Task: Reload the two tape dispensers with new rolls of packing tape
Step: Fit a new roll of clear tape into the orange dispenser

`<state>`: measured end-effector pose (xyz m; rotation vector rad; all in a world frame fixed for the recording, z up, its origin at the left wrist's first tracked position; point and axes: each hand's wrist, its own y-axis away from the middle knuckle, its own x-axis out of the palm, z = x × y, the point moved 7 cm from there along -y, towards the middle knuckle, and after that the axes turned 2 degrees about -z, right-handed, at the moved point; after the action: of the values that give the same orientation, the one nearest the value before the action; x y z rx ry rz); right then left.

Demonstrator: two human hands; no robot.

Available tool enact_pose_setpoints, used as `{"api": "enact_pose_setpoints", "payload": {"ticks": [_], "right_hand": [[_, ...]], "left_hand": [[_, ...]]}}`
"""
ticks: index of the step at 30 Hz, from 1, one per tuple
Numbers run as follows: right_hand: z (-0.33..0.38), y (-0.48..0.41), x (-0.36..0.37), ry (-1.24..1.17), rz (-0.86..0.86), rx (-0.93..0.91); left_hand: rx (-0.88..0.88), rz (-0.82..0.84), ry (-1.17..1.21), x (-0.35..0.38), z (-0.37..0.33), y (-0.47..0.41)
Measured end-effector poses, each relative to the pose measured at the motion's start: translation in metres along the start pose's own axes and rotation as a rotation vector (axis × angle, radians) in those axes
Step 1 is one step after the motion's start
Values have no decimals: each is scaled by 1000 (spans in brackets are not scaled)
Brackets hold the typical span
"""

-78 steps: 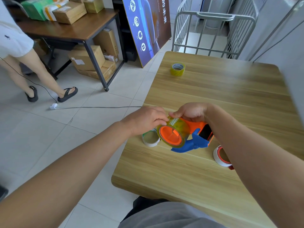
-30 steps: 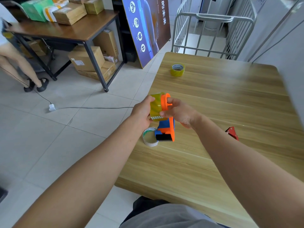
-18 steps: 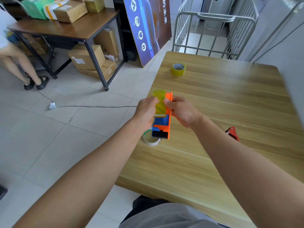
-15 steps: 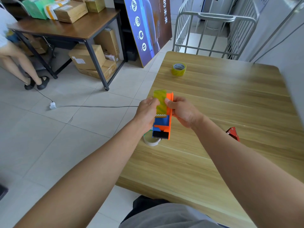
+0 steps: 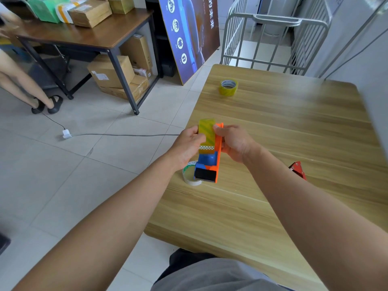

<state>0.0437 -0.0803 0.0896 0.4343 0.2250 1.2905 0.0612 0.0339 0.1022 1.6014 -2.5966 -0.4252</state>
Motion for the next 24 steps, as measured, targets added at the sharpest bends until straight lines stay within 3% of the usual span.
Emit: {"api": "enact_pose_setpoints", "payload": {"ticks": [4, 8, 12, 18, 24], "right_hand": [[1, -3, -4, 72, -128, 24], [3, -3, 2, -5, -60, -21], [5, -2, 8, -103, 38, -43], [-3, -2, 13, -387, 81, 99], [-2, 0, 19, -418, 161, 48]], "left_hand": [[141, -174, -257, -5, -11, -1], [201, -252, -438, -6, -18, -3], [197, -311, -419, -11, -22, -3], [318, -300, -546, 0, -31, 4], [322, -339, -498, -6, -37, 2]]}}
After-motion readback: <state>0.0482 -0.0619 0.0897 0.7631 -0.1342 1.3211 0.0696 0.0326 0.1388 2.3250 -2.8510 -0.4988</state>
